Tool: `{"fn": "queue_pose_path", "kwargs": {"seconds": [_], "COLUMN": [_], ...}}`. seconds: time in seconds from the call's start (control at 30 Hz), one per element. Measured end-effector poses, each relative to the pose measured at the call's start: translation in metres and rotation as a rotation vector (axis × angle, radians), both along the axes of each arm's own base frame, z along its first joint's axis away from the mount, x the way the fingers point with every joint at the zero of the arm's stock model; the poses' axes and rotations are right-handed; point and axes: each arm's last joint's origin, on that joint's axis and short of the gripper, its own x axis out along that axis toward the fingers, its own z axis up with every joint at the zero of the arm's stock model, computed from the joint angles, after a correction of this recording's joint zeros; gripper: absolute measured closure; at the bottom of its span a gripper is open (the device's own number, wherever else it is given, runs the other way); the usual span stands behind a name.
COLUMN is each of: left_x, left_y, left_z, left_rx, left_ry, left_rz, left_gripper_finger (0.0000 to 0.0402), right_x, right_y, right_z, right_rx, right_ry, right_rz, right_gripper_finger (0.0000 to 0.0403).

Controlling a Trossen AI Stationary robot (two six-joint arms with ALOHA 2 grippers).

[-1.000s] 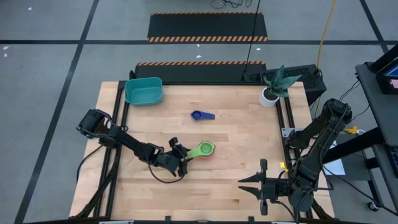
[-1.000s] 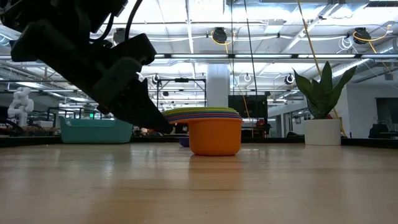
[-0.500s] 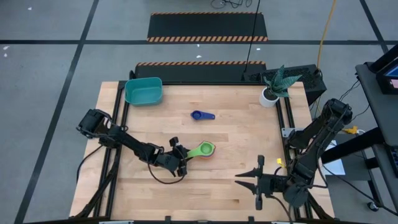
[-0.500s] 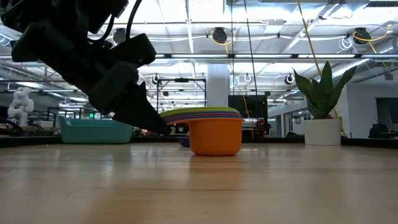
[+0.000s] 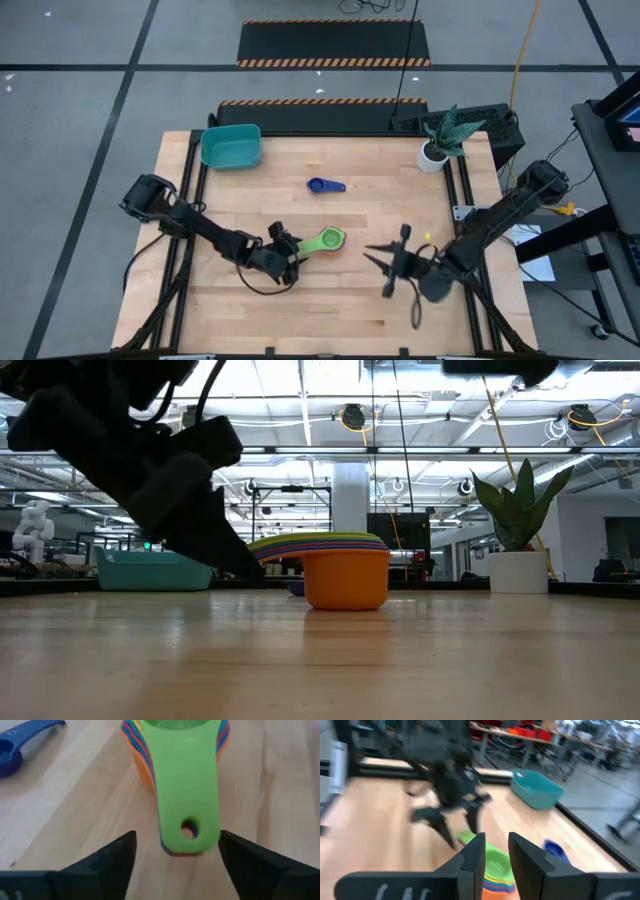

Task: Nest measuring cups in basket
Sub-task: Stack the green measuring cup on top of the yellow measuring cup, then stack the dark blue measuring cup on top of the green measuring cup

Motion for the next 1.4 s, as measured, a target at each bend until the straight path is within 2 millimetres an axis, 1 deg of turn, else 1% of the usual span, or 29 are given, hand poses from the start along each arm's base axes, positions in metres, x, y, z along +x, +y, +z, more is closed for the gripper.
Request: {"fn": "queue_pose_path", "kwargs": {"seconds": [0.13,0.2,0.3,0.4,0.5,0.63,0.73,0.83,0.97,1.07,1.27,1.4], "left_x": [-0.01,-0.016,-0.023,-0.031,-0.036,-0.044,-0.051,-0.053,-0.053,-0.051,-0.046,-0.044], "left_y": [-0.002,-0.003,-0.004,-0.005,-0.002,0.005,0.011,0.014,0.017,0.017,0.022,0.027], "left_z": [0.007,0.012,0.018,0.019,0.015,0.004,-0.003,-0.007,-0.01,-0.01,-0.008,-0.008], "left_rx": [0.001,-0.002,-0.003,0.018,0.028,0.014,0.011,-0.004,-0.015,0.005,0.01,0.004], "left_ry": [0.054,0.075,0.104,0.152,0.197,0.221,0.244,0.227,0.191,0.178,0.151,0.148], "left_rz": [-0.003,-0.001,0.001,-0.006,0.014,0.069,0.1,0.109,0.103,0.076,0.074,0.092], "left_gripper_finger": [0.0097,0.0095,0.01,0.0112,0.0125,0.0143,0.0156,0.0167,0.0177,0.0183,0.019,0.019], "right_x": [0.006,0.01,0.018,0.028,0.036,0.045,0.049,0.054,0.06,0.064,0.076,0.087], "right_y": [-0.026,-0.04,-0.064,-0.094,-0.127,-0.167,-0.191,-0.207,-0.222,-0.232,-0.254,-0.261], "right_z": [-0.023,-0.032,-0.04,-0.042,-0.041,-0.038,-0.04,-0.048,-0.063,-0.074,-0.09,-0.1], "right_rx": [0.047,0.076,0.094,0.057,0.036,0.06,0.082,0.092,0.097,0.12,0.157,0.188], "right_ry": [0.043,0.077,0.128,0.177,0.21,0.203,0.184,0.184,0.203,0.195,0.235,0.284], "right_rz": [-0.071,-0.085,-0.11,-0.156,-0.178,-0.094,-0.04,0.001,0.072,0.119,0.06,0.075], "right_gripper_finger": [0.032,0.0311,0.0291,0.0267,0.0245,0.0228,0.0225,0.0225,0.0217,0.0192,0.0129,0.0112]}}
